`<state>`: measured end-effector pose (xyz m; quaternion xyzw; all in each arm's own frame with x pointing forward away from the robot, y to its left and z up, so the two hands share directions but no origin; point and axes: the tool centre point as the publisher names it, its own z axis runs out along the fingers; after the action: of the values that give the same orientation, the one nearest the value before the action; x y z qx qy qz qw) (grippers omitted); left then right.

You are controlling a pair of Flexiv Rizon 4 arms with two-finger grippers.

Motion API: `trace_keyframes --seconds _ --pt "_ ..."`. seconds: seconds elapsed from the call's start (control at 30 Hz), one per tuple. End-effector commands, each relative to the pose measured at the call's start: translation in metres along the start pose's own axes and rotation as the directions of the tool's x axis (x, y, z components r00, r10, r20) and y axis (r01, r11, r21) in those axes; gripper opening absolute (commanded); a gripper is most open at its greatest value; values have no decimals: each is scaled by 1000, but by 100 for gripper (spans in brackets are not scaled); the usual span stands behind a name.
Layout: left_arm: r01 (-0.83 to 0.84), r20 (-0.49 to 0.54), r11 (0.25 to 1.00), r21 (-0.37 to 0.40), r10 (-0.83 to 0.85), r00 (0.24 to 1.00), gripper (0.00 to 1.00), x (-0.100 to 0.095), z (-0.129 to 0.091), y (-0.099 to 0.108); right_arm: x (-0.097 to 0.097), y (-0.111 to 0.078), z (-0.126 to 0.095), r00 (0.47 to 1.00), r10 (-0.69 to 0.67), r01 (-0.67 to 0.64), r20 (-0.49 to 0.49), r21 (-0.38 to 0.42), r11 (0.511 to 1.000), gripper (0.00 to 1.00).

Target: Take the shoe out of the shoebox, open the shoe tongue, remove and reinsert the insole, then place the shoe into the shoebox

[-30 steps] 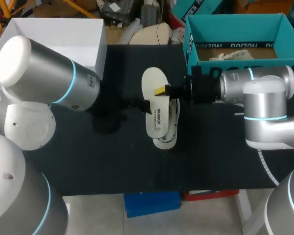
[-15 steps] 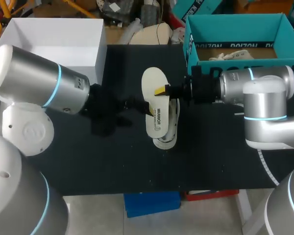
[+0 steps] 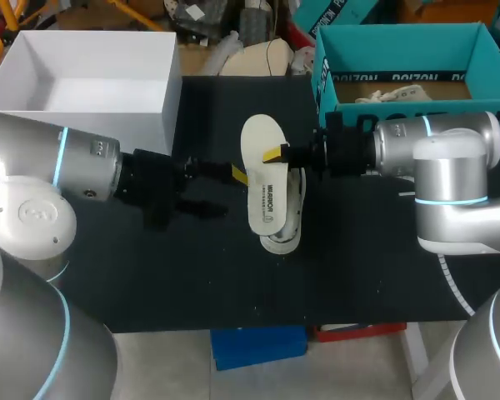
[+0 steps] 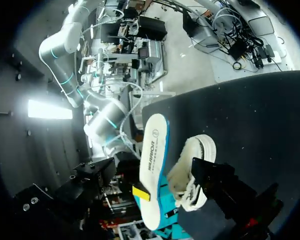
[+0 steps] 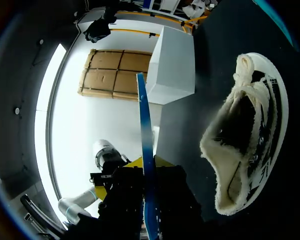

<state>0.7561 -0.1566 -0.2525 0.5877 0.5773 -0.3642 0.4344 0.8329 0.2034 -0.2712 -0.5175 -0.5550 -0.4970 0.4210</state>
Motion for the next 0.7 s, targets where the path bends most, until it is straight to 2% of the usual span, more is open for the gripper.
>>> trace_keyframes --seconds 0.03,0.1,0.2,0.47,0.63,0.7 --pt "-4 120 1000 -8 4 993 100 4 1 -4 1 0 1 1000 1 -1 3 -1 1000 0" --pt "-4 120 1000 -8 4 993 100 4 1 -4 1 0 1 1000 1 -1 3 -1 1000 0" --pt "7 166 998 -63 4 986 100 5 -1 -2 1 0 1 1000 1 -1 3 -1 1000 0" --pt "73 253 991 -110 -43 967 100 20 3 7 1 0 1 1000 1 -1 3 -1 1000 0" --pt "82 308 993 -85 -52 950 100 21 6 15 1 0 1 1000 1 -1 3 -1 1000 0" --pt "79 303 992 -98 -46 952 100 20 9 20 1 0 1 1000 1 -1 3 -1 1000 0"
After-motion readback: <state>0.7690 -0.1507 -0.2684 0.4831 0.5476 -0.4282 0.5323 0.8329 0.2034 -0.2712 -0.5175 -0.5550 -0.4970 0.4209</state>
